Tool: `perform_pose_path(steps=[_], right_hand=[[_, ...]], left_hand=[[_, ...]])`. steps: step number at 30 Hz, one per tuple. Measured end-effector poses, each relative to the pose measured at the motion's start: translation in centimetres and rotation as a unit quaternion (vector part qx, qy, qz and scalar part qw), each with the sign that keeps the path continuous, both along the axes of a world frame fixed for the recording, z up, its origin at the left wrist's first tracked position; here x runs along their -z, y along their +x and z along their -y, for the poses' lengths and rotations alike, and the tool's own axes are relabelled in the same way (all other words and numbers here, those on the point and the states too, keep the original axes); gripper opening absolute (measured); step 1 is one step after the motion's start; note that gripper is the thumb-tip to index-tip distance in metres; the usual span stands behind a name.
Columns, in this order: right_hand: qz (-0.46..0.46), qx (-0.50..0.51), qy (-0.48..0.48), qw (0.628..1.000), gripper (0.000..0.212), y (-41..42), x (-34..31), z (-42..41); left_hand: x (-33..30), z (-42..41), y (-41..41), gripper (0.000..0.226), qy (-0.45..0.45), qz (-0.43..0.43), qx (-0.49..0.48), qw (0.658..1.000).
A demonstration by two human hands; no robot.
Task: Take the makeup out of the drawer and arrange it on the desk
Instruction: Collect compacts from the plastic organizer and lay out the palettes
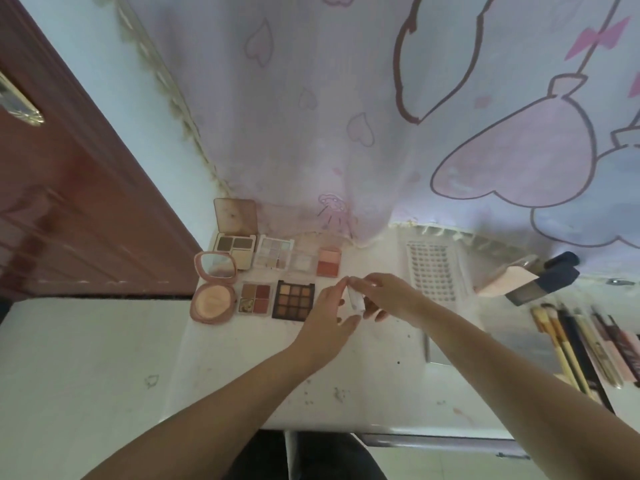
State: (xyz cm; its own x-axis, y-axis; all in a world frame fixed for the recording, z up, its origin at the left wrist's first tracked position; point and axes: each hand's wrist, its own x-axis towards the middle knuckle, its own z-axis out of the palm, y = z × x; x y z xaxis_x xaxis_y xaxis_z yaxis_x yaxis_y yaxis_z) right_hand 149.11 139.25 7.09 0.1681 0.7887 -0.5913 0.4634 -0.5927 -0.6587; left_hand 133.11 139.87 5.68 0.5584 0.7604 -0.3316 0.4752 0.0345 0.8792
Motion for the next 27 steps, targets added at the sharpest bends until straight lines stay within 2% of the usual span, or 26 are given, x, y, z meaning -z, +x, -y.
perform_pose_path(steps=[3, 5, 7, 12, 15, 18, 21, 24, 27], right_hand=[[-0.084, 0.007, -0.038, 0.996, 0.042, -0.3, -1.0, 1.8], [-0.144, 0.028, -0.063, 0.987, 0.042, -0.2, -1.3, 2.5], [-0.174, 0.034, -0.075, 0.981, 0.042, -0.1, -1.5, 2.9], [-0.178, 0.01, -0.055, 0.982, 0.036, 0.1, -2.1, 3.0], [-0.126, -0.035, -0.023, 0.991, 0.03, 0.6, -2.8, 3.1], [-0.099, -0.085, -0.01, 0.991, 0.028, 1.7, -3.7, 3.1], [-0.088, -0.105, 0.0, 0.991, 0.028, 3.4, -4.6, 2.8], [-0.1, -0.065, 0.032, 0.992, 0.032, 5.4, -4.9, 1.9], [-0.14, 0.04, 0.054, 0.988, 0.037, 6.9, -3.2, 1.0]], left_hand=[[-0.1, 0.4, -0.7, 0.046, 0.095, 0.009, 0.01, 0.995], [-0.4, 0.3, -1.1, 0.042, 0.1, 0.016, 0.02, 0.995], [-0.7, 0.3, -1.0, 0.039, 0.067, 0.026, 0.032, 0.997], [-1.6, 0.7, -0.3, 0.039, 0.013, 0.011, 0.025, 1.0], [-1.9, 0.7, -0.1, 0.036, -0.013, 0.011, 0.037, 0.999], [-2.6, 0.5, 0.4, 0.036, -0.132, 0.068, 0.031, 0.988], [-3.0, -0.7, 0.5, 0.037, -0.287, 0.12, 0.014, 0.95], [-2.6, -2.0, 0.2, 0.034, -0.384, 0.165, -0.024, 0.908], [-1.5, -3.0, 0.3, 0.046, -0.397, 0.196, -0.084, 0.893]])
